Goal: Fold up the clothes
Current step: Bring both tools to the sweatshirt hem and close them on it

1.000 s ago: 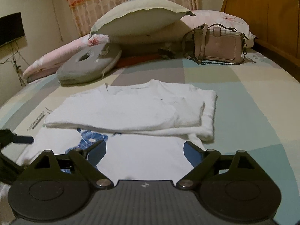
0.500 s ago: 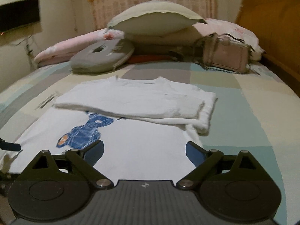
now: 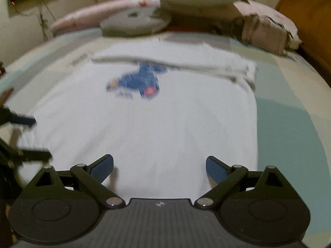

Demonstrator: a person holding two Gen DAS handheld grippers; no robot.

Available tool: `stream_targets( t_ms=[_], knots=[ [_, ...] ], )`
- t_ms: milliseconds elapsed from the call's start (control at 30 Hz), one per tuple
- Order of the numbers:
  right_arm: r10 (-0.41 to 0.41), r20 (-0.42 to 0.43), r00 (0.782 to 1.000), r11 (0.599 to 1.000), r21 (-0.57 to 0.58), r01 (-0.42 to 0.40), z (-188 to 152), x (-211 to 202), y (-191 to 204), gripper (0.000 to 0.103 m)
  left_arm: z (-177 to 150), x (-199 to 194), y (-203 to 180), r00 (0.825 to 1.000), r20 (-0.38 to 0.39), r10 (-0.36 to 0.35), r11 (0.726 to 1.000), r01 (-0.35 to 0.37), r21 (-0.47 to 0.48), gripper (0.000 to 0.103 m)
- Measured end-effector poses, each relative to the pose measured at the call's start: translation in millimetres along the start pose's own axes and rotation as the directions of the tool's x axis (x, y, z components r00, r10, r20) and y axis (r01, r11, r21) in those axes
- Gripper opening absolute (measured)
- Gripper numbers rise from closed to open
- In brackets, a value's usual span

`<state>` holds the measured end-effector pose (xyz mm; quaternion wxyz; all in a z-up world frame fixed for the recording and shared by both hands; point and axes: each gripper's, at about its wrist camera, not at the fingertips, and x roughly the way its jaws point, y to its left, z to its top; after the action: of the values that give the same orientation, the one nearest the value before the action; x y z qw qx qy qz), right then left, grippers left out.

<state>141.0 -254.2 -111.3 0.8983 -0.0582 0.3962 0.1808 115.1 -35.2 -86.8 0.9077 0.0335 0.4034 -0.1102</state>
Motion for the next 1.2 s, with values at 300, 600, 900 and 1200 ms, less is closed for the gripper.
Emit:
stream_targets(
  t_ms=[300,600,900,1200],
  knots=[
    [-0.049,0.024,0.999,0.998,0.037,0.048,-25.3,-14.8,-0.9,0.103,-16.7,-15.3,-2.6,1.0,0.016,0.016,0.999,-0.016,0.033,0.102],
    [-0.018,0.017,1.0,0.999,0.038,0.018,-29.6,-30.5,20.0,0.103,-26.1,-18.6,-2.6,1.0,0.011,0.01,0.999,-0.011,0.038,0.102],
    [-0.054,0.018,0.998,0.981,-0.187,0.056,-36.4,-53.8,38.6,0.103,-31.6,-45.6,-7.7,0.998,0.067,0.004,0.971,-0.02,0.237,0.102],
    [-0.055,0.097,0.994,0.84,-0.534,0.098,-42.9,-55.1,101.0,0.103,-47.8,-51.8,-35.5,0.985,0.165,0.04,0.819,-0.127,0.56,0.102]
  ],
)
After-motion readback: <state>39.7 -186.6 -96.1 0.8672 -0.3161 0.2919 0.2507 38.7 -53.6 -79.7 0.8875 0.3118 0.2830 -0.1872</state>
